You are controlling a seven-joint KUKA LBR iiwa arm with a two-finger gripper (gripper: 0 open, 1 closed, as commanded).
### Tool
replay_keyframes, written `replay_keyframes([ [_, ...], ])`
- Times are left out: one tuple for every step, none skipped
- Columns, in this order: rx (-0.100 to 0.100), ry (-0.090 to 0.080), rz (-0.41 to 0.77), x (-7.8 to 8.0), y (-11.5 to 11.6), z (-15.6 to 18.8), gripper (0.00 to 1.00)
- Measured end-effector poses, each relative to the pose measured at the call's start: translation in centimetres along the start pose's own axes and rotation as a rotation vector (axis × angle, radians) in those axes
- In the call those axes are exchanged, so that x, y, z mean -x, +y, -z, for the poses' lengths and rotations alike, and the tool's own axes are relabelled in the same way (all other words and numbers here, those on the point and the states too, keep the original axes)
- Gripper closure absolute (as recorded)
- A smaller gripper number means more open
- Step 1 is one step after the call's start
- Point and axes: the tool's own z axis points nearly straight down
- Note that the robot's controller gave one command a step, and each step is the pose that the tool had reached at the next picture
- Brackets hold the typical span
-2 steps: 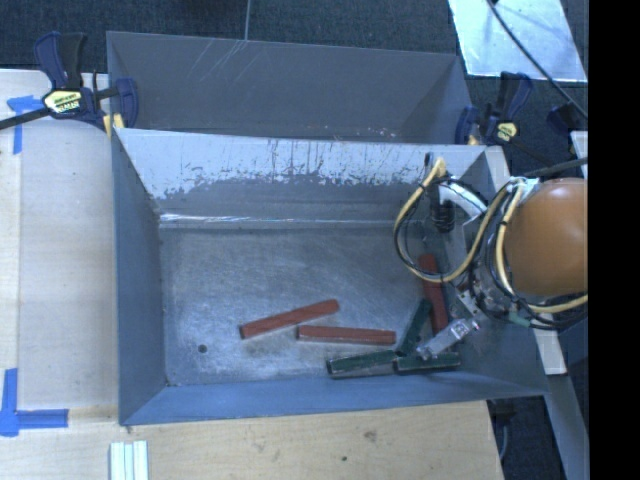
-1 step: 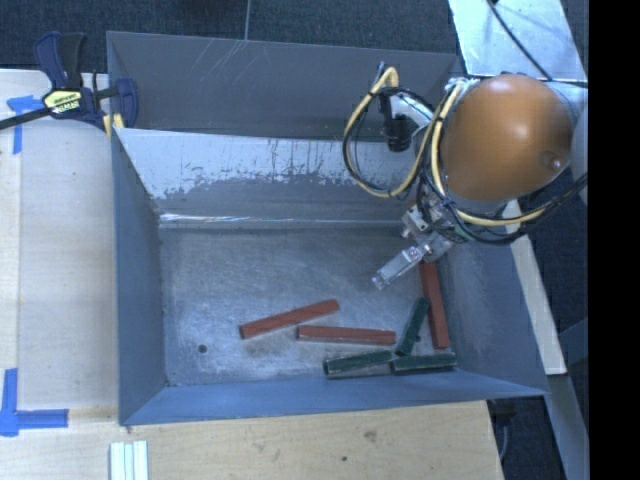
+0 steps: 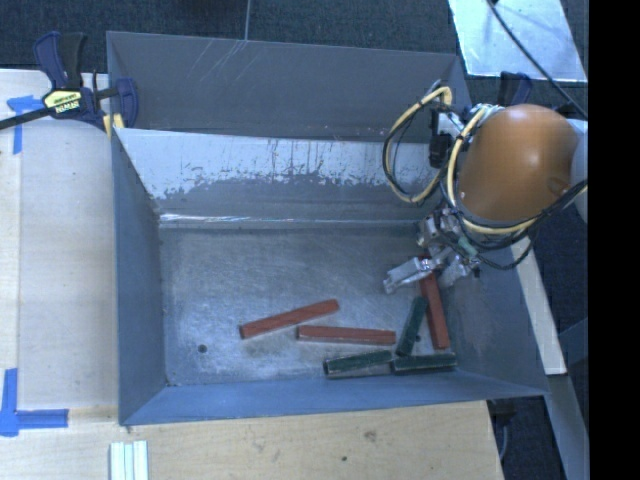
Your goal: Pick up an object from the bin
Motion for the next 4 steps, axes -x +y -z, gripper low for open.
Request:
replay_keyframes([
  [0.003, 0.003, -0.009, -1.8, -0.5, -0.9, 0.0],
  [-0.003, -0.003, -0.009, -1.4, -0.6, -1.0, 1.0],
  [-0.005, 0.004, -0.04, -0.3, -2.2, 10.0, 1.0],
  [-0.005, 0.006, -0.051, -2.6, -3.3, 22.1, 1.0],
])
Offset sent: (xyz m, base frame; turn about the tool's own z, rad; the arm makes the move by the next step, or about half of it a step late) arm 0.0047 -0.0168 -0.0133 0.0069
